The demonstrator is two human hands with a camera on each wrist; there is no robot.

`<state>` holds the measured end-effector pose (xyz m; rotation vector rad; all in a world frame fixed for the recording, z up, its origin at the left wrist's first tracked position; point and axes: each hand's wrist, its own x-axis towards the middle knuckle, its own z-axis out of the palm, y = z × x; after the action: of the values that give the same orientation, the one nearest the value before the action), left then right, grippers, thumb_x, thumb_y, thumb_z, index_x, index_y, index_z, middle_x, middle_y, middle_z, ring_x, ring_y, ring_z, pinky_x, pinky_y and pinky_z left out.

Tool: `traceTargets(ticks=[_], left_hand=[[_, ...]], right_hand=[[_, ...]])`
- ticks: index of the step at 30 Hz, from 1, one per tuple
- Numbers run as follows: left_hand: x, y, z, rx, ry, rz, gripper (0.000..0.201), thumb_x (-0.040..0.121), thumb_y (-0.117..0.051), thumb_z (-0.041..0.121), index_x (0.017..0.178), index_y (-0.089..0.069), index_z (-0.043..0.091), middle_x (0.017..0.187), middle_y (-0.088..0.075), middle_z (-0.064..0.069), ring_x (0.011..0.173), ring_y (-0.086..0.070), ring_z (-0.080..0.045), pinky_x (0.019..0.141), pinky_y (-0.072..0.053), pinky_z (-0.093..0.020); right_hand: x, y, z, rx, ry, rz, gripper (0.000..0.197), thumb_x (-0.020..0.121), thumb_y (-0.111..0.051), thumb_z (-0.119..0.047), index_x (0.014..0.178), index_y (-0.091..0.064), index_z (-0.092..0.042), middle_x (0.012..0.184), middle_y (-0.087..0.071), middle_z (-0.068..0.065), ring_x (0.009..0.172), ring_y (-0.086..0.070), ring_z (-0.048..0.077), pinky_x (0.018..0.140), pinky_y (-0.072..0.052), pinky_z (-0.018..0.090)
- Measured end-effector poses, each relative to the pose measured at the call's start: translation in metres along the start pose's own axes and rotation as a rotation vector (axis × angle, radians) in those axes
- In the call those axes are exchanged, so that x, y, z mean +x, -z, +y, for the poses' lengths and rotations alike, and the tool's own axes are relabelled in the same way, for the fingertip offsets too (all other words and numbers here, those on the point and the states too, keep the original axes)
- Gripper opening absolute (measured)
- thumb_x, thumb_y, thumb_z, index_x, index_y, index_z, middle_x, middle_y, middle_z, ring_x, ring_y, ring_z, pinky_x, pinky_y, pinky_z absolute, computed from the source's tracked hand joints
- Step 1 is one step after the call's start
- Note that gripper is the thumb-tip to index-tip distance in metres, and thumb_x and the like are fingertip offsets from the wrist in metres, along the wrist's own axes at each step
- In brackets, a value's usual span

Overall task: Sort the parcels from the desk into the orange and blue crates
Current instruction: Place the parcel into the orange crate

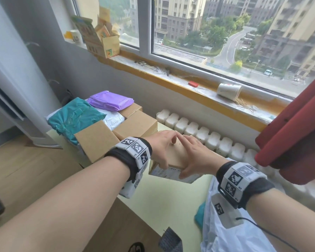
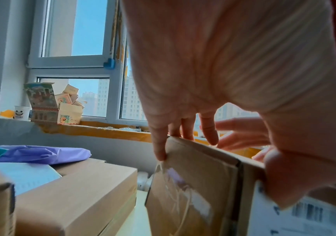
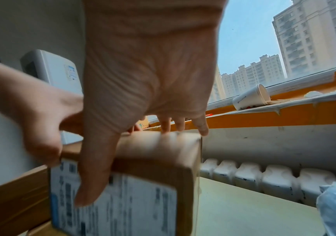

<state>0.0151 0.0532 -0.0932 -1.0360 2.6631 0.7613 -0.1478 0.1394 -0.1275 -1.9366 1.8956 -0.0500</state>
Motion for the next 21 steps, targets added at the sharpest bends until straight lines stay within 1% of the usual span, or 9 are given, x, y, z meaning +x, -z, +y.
traceTargets(ticks=[5, 8, 10, 12, 13, 15, 17, 18, 21], left_hand=[[-0.001, 0.012, 0.008, 0.015, -0.043, 0.009, 0.071, 0.055, -0.083, 0.012, 0.111, -0.039, 0.022, 0.115, -0.043, 0.006, 0.102, -0.044, -0.015, 0.07, -0.042, -0.027], [0.001, 0.018, 0.011, 0.038, -0.041, 0.006, 0.071, 0.057, -0.082, 0.011, 0.113, -0.039, 0.024, 0.115, -0.042, 0.005, 0.104, -0.043, -0.016, 0.071, -0.041, -0.027], [0.003, 0.021, 0.013, 0.027, -0.055, 0.035, 0.075, 0.058, -0.082, 0.01, 0.118, -0.039, 0.024, 0.117, -0.041, 0.005, 0.109, -0.043, -0.016, 0.074, -0.041, -0.027], [0.005, 0.024, 0.012, -0.034, -0.09, 0.123, 0.083, 0.061, -0.081, 0.009, 0.131, -0.038, 0.024, 0.126, -0.04, 0.004, 0.118, -0.041, -0.014, 0.084, -0.041, -0.025], [0.006, 0.027, 0.011, -0.081, -0.113, 0.19, 0.089, 0.062, -0.08, 0.008, 0.138, -0.036, 0.023, 0.135, -0.038, 0.003, 0.126, -0.037, -0.013, 0.095, -0.038, -0.024], [0.008, 0.033, 0.009, -0.226, -0.108, 0.34, 0.094, 0.067, -0.077, 0.01, 0.147, -0.029, 0.021, 0.15, -0.03, 0.0, 0.14, -0.026, -0.013, 0.111, -0.028, -0.025], [0.011, 0.037, 0.008, -0.457, 0.004, 0.463, 0.09, 0.074, -0.074, 0.015, 0.15, -0.026, 0.022, 0.153, -0.028, -0.001, 0.14, -0.028, -0.015, 0.11, -0.029, -0.026], [0.011, 0.038, 0.008, -0.603, 0.076, 0.498, 0.087, 0.077, -0.073, 0.019, 0.149, -0.026, 0.023, 0.153, -0.029, -0.002, 0.139, -0.031, -0.017, 0.108, -0.031, -0.028], [0.011, 0.036, 0.011, -1.099, 0.189, 0.437, 0.08, 0.082, -0.072, 0.038, 0.148, -0.028, 0.026, 0.15, -0.033, -0.005, 0.135, -0.036, -0.023, 0.107, -0.037, -0.042]], right_hand=[[-0.001, 0.005, 0.0, 0.016, 0.0, 0.059, 0.129, 0.059, -0.086, -0.041, 0.154, 0.002, -0.036, 0.145, -0.027, -0.001, 0.133, -0.027, 0.02, 0.112, -0.031, 0.037], [0.0, 0.007, 0.002, 0.064, 0.0, 0.091, 0.123, 0.059, -0.086, -0.037, 0.151, -0.004, -0.04, 0.134, -0.032, -0.002, 0.124, -0.032, 0.019, 0.101, -0.034, 0.03], [0.002, 0.008, 0.005, 0.101, -0.017, 0.115, 0.124, 0.059, -0.085, -0.037, 0.152, -0.004, -0.042, 0.135, -0.033, -0.001, 0.123, -0.032, 0.019, 0.098, -0.034, 0.029], [0.003, 0.011, 0.009, 0.157, -0.072, 0.149, 0.128, 0.058, -0.086, -0.038, 0.155, -0.002, -0.04, 0.14, -0.034, 0.0, 0.125, -0.034, 0.021, 0.102, -0.037, 0.033], [0.003, 0.014, 0.011, 0.206, -0.111, 0.178, 0.128, 0.058, -0.087, -0.038, 0.155, -0.003, -0.038, 0.14, -0.034, 0.0, 0.125, -0.036, 0.022, 0.102, -0.039, 0.036], [0.003, 0.021, 0.015, 0.405, -0.207, 0.262, 0.124, 0.06, -0.088, -0.035, 0.156, -0.01, -0.034, 0.139, -0.037, 0.0, 0.123, -0.042, 0.022, 0.097, -0.045, 0.039], [0.0, 0.029, 0.018, 0.752, -0.272, 0.355, 0.116, 0.062, -0.089, -0.034, 0.154, -0.018, -0.033, 0.137, -0.045, -0.001, 0.119, -0.051, 0.02, 0.09, -0.052, 0.039], [-0.002, 0.033, 0.018, 0.934, -0.29, 0.382, 0.109, 0.064, -0.088, -0.037, 0.151, -0.024, -0.033, 0.134, -0.052, -0.001, 0.117, -0.057, 0.021, 0.089, -0.055, 0.042], [-0.01, 0.044, 0.016, 1.298, -0.326, 0.345, 0.07, 0.074, -0.074, -0.051, 0.135, -0.047, -0.031, 0.122, -0.067, 0.001, 0.113, -0.065, 0.026, 0.096, -0.05, 0.056]])
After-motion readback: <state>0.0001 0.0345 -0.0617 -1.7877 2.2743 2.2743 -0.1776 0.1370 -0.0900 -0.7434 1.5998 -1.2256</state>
